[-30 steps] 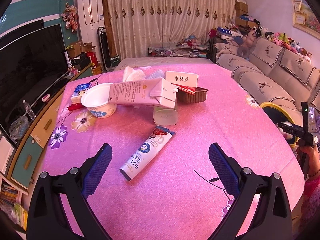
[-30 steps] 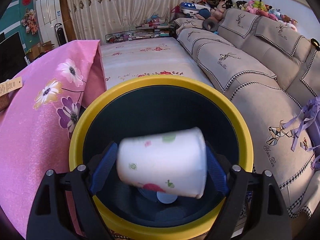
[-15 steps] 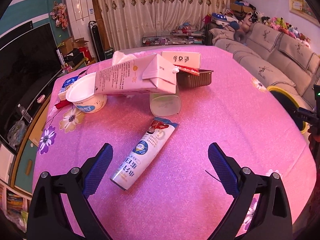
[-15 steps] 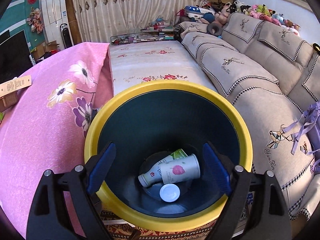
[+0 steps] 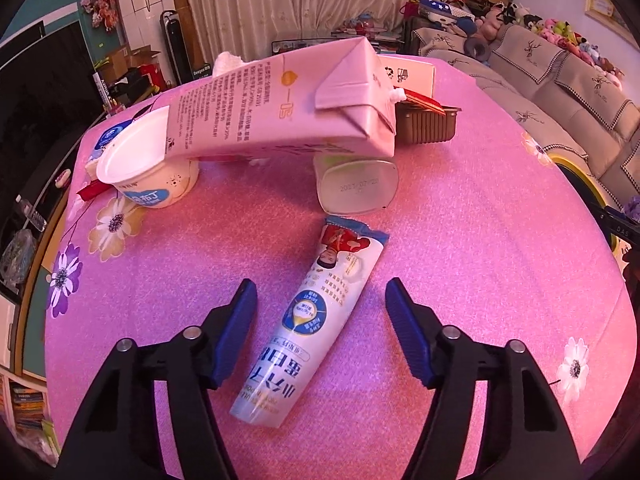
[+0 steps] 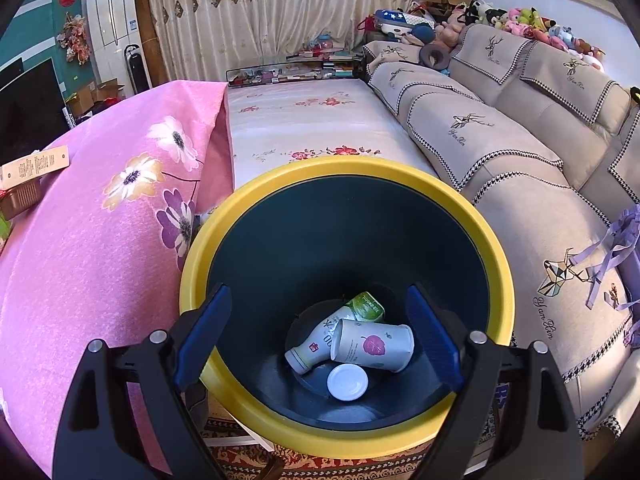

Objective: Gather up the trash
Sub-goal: 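Grasp the white toothpaste tube with the left gripper, then carry the toothpaste tube with the left gripper into the bin and release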

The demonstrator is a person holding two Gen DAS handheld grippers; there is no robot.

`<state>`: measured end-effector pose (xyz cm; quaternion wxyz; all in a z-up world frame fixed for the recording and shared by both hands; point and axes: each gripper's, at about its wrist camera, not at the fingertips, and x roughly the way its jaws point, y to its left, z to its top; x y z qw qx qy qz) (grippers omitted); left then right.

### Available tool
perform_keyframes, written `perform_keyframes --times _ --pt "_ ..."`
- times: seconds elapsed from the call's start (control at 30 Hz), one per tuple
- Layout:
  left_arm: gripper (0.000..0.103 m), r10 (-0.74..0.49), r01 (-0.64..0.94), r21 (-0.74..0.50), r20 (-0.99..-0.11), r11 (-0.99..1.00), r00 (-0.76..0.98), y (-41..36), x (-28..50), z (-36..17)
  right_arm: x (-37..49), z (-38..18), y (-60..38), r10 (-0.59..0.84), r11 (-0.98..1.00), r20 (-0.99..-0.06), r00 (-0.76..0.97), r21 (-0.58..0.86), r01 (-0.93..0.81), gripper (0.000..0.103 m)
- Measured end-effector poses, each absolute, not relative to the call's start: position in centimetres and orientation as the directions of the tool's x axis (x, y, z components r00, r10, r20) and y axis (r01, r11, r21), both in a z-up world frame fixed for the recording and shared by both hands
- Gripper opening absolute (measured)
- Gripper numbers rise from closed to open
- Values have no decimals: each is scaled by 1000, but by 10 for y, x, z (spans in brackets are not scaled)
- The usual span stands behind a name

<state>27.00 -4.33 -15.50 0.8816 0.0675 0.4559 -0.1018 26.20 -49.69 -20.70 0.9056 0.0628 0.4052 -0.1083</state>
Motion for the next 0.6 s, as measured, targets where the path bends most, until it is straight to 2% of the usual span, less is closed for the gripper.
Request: perform_keyframes --times 0.07,0.3,0.37,0.6 --pt "56 -122 245 22 -821 969 558 -45 272 -156 263 -207 -496 -142 970 -748 648 26 243 84" --pt "48 -112 245 33 -825 969 554 -52 272 -156 264 -206 -493 -133 972 -746 653 31 234 84" --pt "42 -108 239 34 -825 970 555 -55 271 -155 264 -205 -493 -133 971 -744 654 34 235 84" --pt "29 -108 224 22 -827 974 552 -58 264 -154 261 -203 -497 -127 971 -739 661 44 236 84"
